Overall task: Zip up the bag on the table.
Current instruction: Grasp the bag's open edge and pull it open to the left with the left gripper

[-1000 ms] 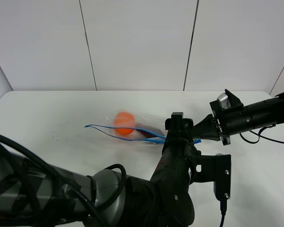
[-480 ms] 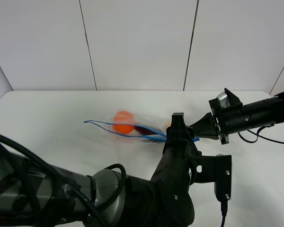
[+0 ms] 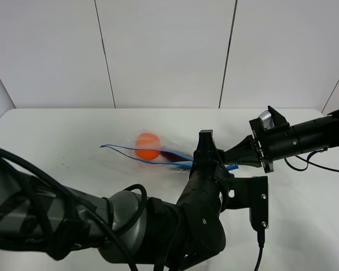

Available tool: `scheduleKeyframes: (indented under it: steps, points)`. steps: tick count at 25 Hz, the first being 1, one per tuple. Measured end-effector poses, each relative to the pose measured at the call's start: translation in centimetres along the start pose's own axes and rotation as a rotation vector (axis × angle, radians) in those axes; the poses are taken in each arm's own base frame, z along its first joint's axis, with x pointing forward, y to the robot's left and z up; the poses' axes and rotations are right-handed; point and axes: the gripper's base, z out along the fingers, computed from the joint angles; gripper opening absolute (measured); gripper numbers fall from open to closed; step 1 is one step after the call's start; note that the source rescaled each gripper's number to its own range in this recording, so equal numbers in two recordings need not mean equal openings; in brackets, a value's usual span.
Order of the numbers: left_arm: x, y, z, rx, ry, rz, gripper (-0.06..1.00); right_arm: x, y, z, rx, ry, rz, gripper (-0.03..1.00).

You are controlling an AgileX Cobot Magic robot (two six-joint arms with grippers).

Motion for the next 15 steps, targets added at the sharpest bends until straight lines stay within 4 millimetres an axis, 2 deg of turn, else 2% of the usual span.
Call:
scheduleKeyframes:
  steps: [2,8,11,15]
  points:
    - [-0.03,-0.04,0.0,0.004,-0.003,0.0,0.39,0.0,0.0,0.0,0.0,0.0,0.0,0.0]
    - [-0.15,-0.37,0.02,0.038,-0.017,-0.007,0.09,-0.03,0.02,0.0,-0.002,-0.003,0.001,0.0]
    - [-0.28,-0.54,0.01,0.056,-0.031,-0.002,0.01,-0.01,0.02,0.0,-0.001,-0.001,0.0,0.0]
    - [-0.29,-0.54,0.01,0.056,-0.033,0.04,0.0,0.0,0.02,0.0,-0.002,0.001,0.0,0.0]
